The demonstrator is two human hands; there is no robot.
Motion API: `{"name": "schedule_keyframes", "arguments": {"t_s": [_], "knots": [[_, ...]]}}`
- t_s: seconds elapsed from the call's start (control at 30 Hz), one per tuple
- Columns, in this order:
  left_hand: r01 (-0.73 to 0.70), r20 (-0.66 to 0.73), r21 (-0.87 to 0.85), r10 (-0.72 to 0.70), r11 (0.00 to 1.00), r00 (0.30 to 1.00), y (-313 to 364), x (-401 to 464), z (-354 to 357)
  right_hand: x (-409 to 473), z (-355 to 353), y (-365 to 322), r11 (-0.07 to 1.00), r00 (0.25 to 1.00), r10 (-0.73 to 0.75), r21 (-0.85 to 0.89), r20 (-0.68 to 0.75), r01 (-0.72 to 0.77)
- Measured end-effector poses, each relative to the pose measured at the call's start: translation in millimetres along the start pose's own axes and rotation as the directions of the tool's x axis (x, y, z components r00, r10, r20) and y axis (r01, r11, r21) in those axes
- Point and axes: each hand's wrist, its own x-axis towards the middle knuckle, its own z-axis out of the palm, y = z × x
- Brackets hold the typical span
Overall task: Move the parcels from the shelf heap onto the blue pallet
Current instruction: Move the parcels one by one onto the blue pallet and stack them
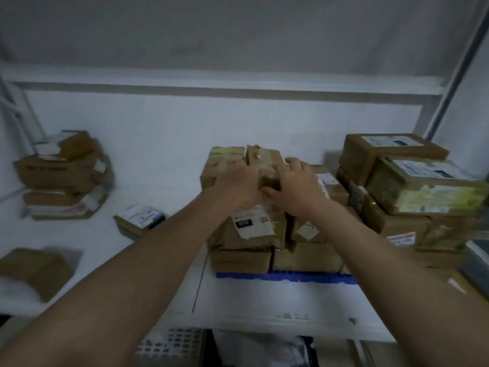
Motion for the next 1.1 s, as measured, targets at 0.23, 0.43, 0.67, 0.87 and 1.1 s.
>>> {"name": "schedule_keyframes", "arguments": {"t_s": [0.23, 0.43, 0.67, 0.87, 1.1], "knots": [[0.351, 0.088, 0.191, -0.373, 0.916, 0.924, -69, -58, -22, 6, 19, -77, 0.974, 0.968, -0.226, -0.002, 0.106, 0.227], [0.514, 0.075, 0.177, -0.532, 0.84, 0.844, -135, -106, -44, 4, 53, -153, 0.923, 0.91, -0.385, 0.077, 0.154, 0.378], [0.586, 0.035, 0.179, -0.6, 0.791, 0.799, -229, -159, -80, 10, 84, -262, 0.89, 0.872, -0.454, 0.145, 0.181, 0.433], [0.618, 0.022, 0.133, -0.626, 0.775, 0.78, -318, -207, -115, 16, 111, -367, 0.877, 0.849, -0.476, 0.186, 0.227, 0.442], [0.554, 0.021, 0.099, -0.558, 0.827, 0.83, -408, -245, -138, 26, 145, -466, 0.886, 0.858, -0.459, 0.199, 0.231, 0.42]]}}
